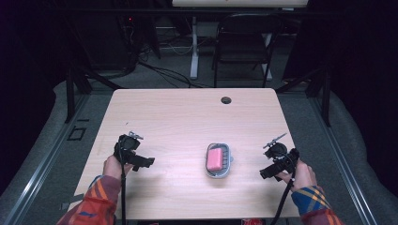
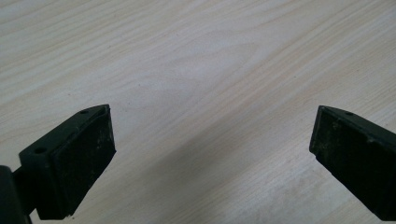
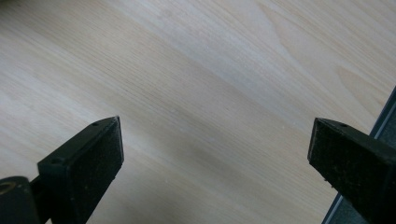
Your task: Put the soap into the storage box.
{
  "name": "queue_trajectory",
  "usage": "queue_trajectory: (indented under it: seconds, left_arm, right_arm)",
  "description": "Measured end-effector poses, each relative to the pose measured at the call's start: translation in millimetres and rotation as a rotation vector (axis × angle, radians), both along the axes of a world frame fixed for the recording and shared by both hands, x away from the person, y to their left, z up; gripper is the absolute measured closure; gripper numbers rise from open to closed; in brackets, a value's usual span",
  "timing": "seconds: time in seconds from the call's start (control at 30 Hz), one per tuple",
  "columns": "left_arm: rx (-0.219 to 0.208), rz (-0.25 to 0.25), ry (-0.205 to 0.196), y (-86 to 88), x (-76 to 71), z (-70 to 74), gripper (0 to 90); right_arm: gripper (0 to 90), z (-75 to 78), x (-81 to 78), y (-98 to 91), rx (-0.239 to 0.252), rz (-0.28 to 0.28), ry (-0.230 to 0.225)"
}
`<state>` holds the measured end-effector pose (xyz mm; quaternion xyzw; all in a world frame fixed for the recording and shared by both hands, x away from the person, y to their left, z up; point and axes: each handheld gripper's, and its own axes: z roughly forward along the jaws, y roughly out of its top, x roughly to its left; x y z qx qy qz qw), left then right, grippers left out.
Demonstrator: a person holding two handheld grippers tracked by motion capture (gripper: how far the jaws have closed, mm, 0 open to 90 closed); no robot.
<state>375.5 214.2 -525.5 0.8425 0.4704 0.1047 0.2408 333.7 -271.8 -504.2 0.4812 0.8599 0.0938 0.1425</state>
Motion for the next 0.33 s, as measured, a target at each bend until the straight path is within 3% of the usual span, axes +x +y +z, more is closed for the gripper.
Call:
queue_trajectory:
  seconds: [0.07, 0.27, 0.33]
  left_arm:
    - [0.001, -0.005, 0.004, -0.4, 0.2, -0.4, 0.2]
    - [-0.008, -0.008, 0.003, 0.8, 1.1, -0.9, 0.2]
    - [-0.031, -0.009, -0.005, 1.6, 0.6, -0.2, 0.2]
  right_arm:
    - [3.2, -6.9, -0.9, -1.3, 0.022, -0.002, -0.012]
    - [2.5, -15.2, -1.1, 0.2, -0.019, 0.026, 0.012]
    - [2.8, -19.8, -2.7, 4.0, 0.007, 0.066, 0.004]
